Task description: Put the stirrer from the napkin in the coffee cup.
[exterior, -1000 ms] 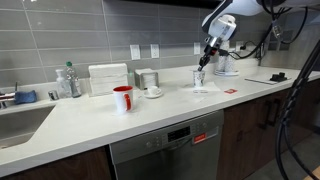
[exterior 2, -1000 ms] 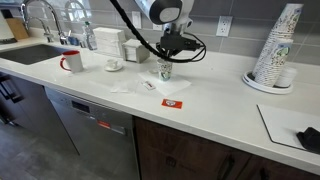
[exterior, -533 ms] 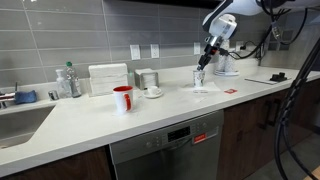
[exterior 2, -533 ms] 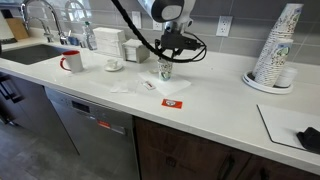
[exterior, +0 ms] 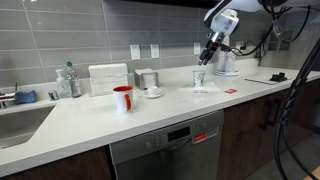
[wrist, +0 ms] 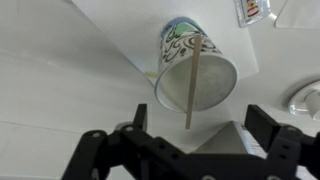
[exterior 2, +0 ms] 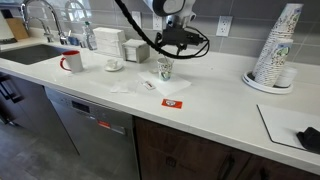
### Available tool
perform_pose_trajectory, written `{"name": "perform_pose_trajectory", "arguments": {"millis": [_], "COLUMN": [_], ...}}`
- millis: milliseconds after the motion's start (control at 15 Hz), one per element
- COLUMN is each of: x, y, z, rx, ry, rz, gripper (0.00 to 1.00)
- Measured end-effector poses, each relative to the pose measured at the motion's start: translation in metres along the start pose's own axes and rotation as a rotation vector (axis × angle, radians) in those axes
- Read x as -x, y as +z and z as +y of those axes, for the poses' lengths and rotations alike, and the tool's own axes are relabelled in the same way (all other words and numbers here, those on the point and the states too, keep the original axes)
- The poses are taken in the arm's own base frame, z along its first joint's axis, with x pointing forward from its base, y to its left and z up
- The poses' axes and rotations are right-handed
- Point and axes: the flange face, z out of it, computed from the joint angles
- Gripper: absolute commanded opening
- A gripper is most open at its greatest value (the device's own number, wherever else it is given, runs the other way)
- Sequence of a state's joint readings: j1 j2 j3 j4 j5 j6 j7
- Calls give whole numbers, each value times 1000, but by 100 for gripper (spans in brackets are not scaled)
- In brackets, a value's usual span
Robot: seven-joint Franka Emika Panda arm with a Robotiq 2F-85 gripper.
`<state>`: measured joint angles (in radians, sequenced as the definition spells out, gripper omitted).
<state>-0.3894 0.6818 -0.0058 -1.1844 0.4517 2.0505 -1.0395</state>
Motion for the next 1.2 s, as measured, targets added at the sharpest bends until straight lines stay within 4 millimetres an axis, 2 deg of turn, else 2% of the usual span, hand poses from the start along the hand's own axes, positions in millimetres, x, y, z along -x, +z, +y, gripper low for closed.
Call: {"name": "perform_pose_trajectory", "arguments": {"millis": [200,467,933,1067,1200], "x": [-5,-17,-27,-26,-24], "y": [-21,-44,-60,-64,-67], "z": [-6,-35,-104,-118,-123], "rx": [41,80,102,109,109], "ry": [55,77,83,82,82], "rz": [-42,-88,-217,-236,-240], "gripper": [100,100,100,100,100]}}
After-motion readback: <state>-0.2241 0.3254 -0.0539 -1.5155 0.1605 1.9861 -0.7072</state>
